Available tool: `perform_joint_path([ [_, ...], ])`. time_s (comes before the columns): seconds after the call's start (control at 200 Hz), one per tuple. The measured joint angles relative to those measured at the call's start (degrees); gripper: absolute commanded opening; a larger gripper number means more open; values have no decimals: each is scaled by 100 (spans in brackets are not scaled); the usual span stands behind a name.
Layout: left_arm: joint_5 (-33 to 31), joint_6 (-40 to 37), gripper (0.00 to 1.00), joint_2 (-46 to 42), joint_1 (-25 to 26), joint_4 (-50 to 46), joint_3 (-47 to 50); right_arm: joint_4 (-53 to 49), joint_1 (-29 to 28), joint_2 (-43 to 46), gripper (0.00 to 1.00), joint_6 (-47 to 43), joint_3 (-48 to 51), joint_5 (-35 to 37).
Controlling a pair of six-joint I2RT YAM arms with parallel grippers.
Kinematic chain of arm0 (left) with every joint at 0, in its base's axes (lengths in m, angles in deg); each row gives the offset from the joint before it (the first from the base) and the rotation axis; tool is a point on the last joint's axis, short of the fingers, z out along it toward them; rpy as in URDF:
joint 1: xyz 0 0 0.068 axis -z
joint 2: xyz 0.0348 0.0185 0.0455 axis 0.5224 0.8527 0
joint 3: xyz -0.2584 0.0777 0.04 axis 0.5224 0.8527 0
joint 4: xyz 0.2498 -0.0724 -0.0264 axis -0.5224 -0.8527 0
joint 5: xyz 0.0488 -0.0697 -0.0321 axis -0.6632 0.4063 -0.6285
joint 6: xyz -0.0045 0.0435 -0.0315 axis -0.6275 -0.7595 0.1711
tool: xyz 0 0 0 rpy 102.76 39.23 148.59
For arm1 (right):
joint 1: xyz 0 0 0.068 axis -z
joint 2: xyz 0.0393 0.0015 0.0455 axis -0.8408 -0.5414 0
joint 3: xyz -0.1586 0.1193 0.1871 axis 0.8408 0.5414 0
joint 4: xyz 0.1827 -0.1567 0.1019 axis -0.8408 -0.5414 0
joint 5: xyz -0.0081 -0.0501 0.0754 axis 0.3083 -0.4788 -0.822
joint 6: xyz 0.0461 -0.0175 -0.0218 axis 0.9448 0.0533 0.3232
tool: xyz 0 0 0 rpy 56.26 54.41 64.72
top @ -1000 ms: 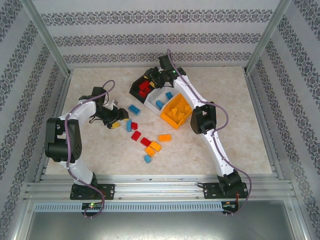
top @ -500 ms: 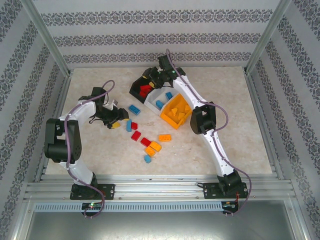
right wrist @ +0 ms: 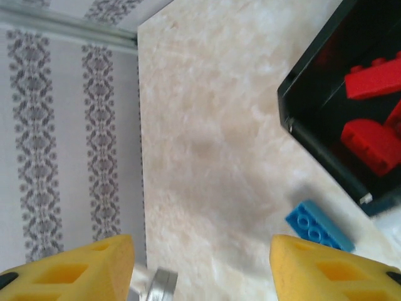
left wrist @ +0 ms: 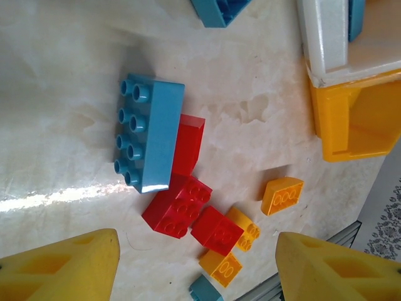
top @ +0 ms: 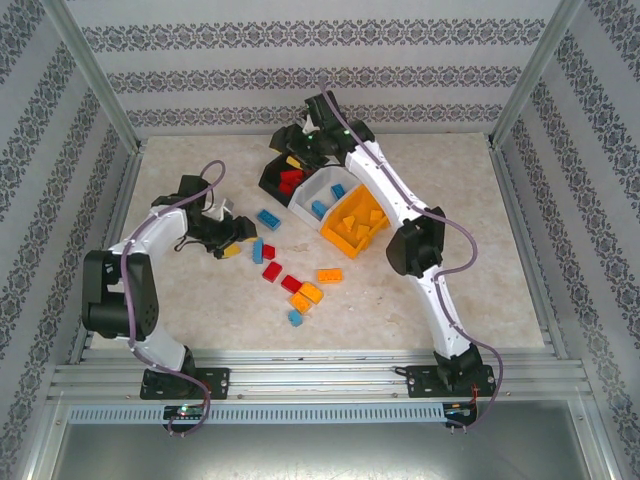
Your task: Sort the legos into containers by color
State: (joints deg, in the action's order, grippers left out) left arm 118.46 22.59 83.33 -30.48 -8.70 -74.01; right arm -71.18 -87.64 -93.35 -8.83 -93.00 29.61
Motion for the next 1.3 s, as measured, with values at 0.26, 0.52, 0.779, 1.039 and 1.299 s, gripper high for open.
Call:
perform_joint_path([
  [0.26, -24, 0, 68, -553, 0, 26, 295, -1397, -367, 951, 62, -1043, 774, 734],
  [0.52, -48, 0, 68, -507, 4, 26, 356, -2186, -874, 1589, 64, -1600, 2540, 1707],
  [0.779, -87, 0, 68, -431, 11, 24, 354, -1572, -1401, 2227, 64, -1600, 4581, 1661],
  [1.039, -240, -2, 70, -435, 11, 15, 354, -1187, -2065, 2105, 65, -2151, 4690, 1482],
  [1.299, -1043, -22, 77, -487, -2, -310, 337, -1193, -2260, 1674, 71, -2492, 4647, 1554],
])
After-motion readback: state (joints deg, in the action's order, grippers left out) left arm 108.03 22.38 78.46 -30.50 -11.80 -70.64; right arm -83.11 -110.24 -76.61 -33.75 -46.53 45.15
